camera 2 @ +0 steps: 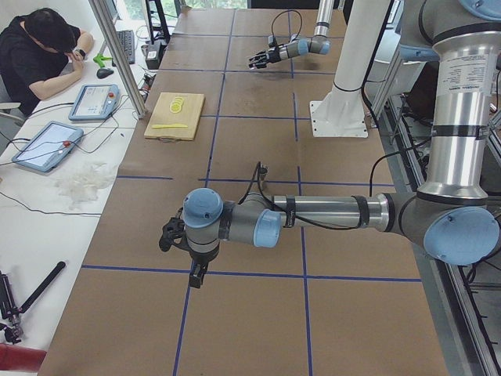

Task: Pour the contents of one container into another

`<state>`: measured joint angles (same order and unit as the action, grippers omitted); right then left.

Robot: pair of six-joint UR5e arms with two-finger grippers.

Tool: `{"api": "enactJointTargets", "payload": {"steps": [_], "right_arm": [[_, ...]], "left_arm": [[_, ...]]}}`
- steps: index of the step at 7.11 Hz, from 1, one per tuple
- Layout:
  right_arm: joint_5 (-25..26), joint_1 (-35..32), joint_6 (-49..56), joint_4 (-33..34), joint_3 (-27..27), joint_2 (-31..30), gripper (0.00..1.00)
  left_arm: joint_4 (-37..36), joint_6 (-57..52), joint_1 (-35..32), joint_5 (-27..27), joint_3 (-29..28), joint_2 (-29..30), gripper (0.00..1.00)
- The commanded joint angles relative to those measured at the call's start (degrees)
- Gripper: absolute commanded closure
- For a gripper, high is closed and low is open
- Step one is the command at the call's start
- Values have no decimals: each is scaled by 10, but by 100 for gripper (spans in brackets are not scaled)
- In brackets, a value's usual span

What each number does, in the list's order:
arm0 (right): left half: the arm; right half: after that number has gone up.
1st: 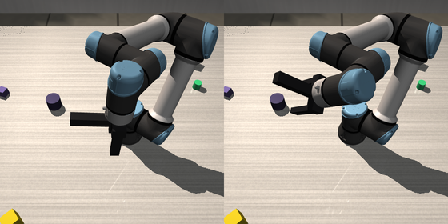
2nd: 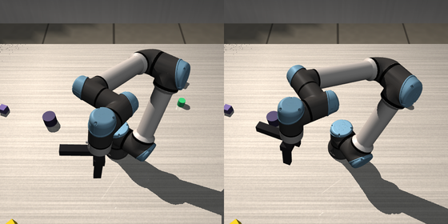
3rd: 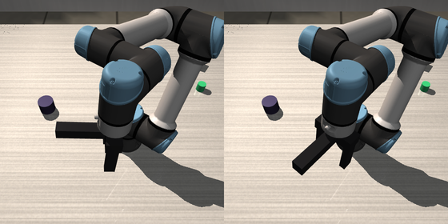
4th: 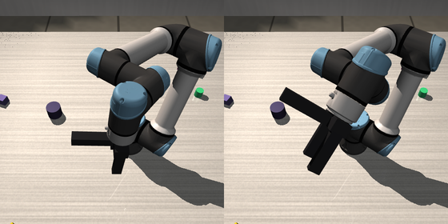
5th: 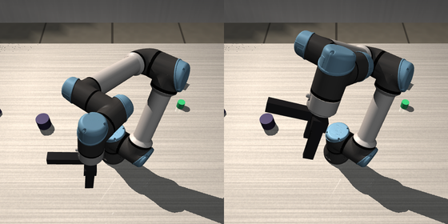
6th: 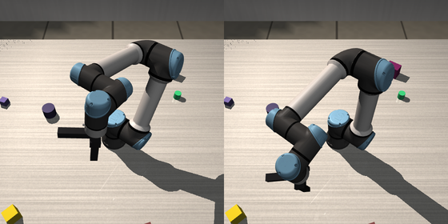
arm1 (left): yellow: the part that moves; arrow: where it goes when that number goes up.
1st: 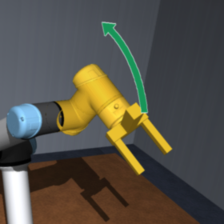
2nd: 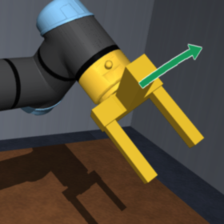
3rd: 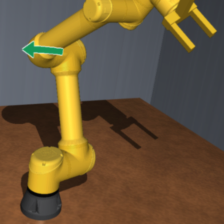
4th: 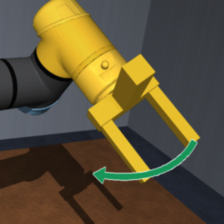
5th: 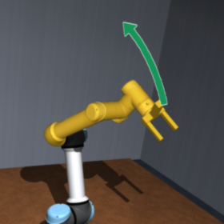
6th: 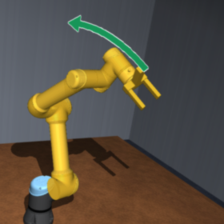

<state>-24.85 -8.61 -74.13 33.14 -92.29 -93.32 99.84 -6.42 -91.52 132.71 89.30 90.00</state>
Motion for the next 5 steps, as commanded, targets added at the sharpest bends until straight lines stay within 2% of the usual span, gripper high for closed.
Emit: {"api": "enactJointTargets", "payload": {"steps": [1, 5], "right_arm": [[3, 2, -14, 0, 15, 0, 77], [3, 2, -25, 0, 29, -1, 62]], "left_arm": [[0, 0, 0, 0, 0, 0, 0], [0, 0, -1, 0, 1, -1, 0]]}}
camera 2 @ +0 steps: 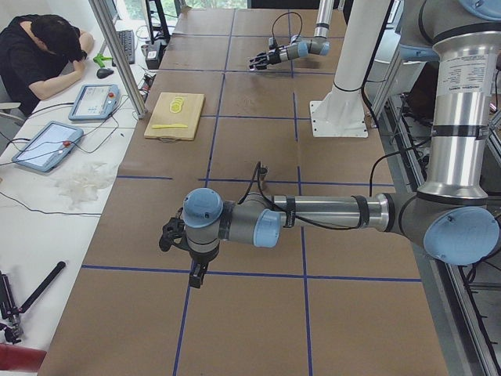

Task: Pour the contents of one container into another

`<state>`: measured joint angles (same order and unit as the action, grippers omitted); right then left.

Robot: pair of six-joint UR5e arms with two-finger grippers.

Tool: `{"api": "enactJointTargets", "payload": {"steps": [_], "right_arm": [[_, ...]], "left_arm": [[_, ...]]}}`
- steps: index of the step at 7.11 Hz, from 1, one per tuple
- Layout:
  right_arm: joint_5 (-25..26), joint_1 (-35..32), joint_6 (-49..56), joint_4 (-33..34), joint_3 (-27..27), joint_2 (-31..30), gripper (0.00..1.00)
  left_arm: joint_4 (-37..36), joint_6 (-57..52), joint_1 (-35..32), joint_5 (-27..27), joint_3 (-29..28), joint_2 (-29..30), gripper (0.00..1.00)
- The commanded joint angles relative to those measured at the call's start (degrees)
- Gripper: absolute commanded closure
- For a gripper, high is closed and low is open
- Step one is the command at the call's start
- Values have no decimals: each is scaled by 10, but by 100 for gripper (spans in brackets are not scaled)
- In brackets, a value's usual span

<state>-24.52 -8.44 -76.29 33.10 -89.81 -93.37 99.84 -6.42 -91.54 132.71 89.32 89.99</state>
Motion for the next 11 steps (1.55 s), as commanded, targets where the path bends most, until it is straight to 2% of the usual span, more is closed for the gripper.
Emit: {"api": "enactJointTargets", "payload": {"steps": [1, 2, 3, 4, 5, 11], "right_arm": [[1, 0, -4, 0, 5, -1, 58], [5, 0, -4, 0, 6, -1, 46], [6, 0, -4, 0, 9, -2, 40], [8, 0, -4, 0, 10, -3, 10], [17, 0, -4, 0, 10, -3, 3], [21, 3, -4, 0, 10, 8, 0]], "left_arm": [[0, 0, 0, 0, 1, 0, 0], [0, 0, 0, 0, 1, 0, 0], [0, 0, 0, 0, 1, 0, 0], [0, 0, 0, 0, 1, -1, 0], [0, 0, 0, 0, 1, -1, 0], [0, 0, 0, 0, 1, -1, 0]]}}
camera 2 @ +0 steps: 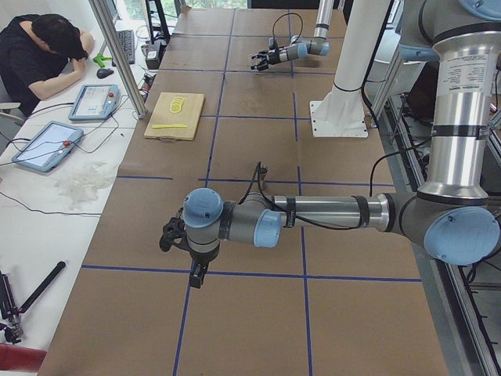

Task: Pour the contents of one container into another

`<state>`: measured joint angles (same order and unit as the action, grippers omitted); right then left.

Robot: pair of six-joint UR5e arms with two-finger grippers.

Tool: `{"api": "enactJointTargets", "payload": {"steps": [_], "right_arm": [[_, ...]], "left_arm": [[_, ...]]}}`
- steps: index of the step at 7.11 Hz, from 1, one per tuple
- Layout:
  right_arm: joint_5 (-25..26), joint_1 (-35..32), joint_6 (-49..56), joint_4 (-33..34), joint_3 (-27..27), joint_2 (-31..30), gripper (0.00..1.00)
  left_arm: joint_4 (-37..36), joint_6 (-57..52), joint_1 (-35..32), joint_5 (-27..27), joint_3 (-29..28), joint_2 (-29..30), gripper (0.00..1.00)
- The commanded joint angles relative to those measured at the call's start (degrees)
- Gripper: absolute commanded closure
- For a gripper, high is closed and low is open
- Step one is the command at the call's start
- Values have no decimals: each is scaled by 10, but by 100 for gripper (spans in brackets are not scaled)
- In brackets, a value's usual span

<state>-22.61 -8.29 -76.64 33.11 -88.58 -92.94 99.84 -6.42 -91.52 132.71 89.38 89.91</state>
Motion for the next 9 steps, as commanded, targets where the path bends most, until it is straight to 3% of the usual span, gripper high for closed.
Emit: {"api": "enactJointTargets", "payload": {"steps": [1, 2, 3, 5, 7, 9], "right_arm": [[2, 1, 0, 0, 0, 14, 0], [2, 1, 0, -1, 0, 15, 12], [2, 0, 0, 0, 1, 14, 59], [2, 0, 1, 0, 1, 14, 19], [2, -1, 1, -1, 1, 14, 0], [3, -1, 4, -1, -4, 12, 0]], "left_arm": [[0, 0, -1, 0, 0, 0, 0], [0, 0, 0, 0, 0, 0, 0], [0, 0, -1, 0, -1, 0, 0], [0, 0, 0, 0, 0, 1, 0], [0, 0, 0, 0, 0, 1, 0], [0, 0, 0, 0, -1, 1, 0]]}}
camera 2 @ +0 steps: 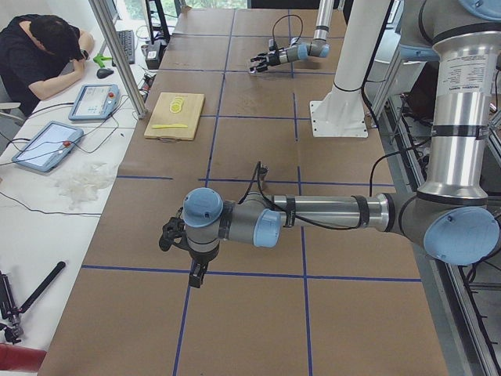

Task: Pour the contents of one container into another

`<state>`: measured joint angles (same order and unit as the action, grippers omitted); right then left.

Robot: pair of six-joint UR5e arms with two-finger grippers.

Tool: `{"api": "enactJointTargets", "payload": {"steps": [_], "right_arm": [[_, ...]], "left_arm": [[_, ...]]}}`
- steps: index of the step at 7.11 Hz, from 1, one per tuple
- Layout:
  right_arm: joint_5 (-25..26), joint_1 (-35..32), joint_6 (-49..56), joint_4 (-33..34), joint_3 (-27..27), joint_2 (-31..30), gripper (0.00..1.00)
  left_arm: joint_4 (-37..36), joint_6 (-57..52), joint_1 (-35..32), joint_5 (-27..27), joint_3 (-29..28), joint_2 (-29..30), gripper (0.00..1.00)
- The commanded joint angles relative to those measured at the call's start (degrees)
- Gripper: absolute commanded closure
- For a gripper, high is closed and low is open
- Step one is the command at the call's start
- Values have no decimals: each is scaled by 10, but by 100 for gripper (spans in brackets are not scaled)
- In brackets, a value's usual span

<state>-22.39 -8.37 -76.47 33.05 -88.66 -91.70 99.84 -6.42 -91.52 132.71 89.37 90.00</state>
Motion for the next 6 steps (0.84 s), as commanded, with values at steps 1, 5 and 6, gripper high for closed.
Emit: {"api": "enactJointTargets", "payload": {"steps": [1, 5, 6], "right_arm": [[12, -2, 10, 0, -12, -3, 0], [27, -7, 133, 3, -84, -11, 0], [-8, -30, 160, 3, -98, -4, 0]], "left_arm": [[0, 0, 0, 0, 0, 0, 0], [0, 0, -1, 1, 1, 0, 0], [0, 0, -1, 1, 1, 0, 0]]}}
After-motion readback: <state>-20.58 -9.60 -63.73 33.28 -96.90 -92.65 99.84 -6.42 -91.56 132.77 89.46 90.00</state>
